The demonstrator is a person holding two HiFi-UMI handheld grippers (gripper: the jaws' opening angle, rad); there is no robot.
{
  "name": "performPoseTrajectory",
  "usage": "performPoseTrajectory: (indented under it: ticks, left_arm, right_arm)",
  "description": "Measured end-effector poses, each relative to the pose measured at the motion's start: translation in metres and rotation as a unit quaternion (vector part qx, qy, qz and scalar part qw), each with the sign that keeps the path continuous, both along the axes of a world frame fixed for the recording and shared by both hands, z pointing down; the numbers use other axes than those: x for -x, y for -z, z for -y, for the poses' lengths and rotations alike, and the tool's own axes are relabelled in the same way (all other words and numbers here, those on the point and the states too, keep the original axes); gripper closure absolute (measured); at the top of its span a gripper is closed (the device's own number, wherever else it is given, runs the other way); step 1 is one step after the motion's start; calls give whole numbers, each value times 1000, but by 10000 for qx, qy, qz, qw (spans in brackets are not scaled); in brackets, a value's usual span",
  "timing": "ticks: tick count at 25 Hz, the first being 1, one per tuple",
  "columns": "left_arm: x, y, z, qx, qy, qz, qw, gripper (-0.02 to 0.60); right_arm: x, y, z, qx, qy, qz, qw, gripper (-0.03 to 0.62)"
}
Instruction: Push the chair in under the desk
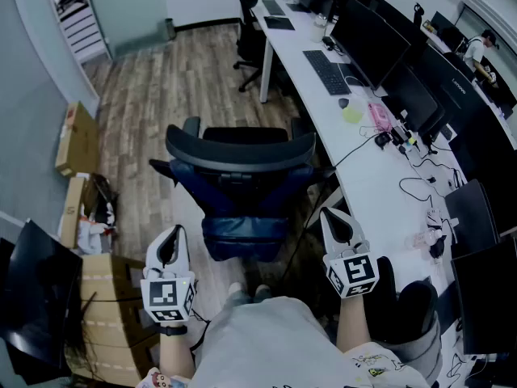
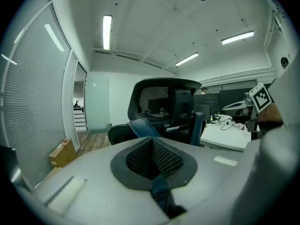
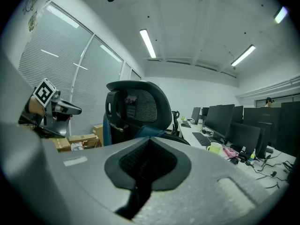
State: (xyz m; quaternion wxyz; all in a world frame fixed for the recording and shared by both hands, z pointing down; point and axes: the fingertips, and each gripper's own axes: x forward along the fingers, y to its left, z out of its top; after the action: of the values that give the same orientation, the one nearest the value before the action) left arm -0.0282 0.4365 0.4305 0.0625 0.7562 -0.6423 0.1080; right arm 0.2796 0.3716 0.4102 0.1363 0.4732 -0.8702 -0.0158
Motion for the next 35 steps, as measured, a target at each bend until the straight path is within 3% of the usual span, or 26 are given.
performPoseTrajectory:
  ticks: [8, 14, 21, 27, 35]
  left_arm:
    - [7, -7, 2, -46, -101, 290, 9995, 538]
    - [15, -12, 8, 1, -280, 1010, 9945, 503]
    - [19, -17, 21, 71, -493, 1860, 9813, 453]
    - [29, -22, 38, 96, -601, 2645, 9625, 409]
    - [38, -23, 69, 66, -849, 3179, 9443, 329]
  right_arm:
    - [-15, 5, 1, -292, -126, -360, 9988, 591]
    - [-6, 4, 8, -458, 143, -937, 9944, 523]
    - [2, 2, 17, -526, 272, -1226, 9907, 454]
    - [0, 0, 29, -570, 341, -1344, 9887, 362]
    - [-5, -3, 52, -634, 437, -1604, 9841, 310]
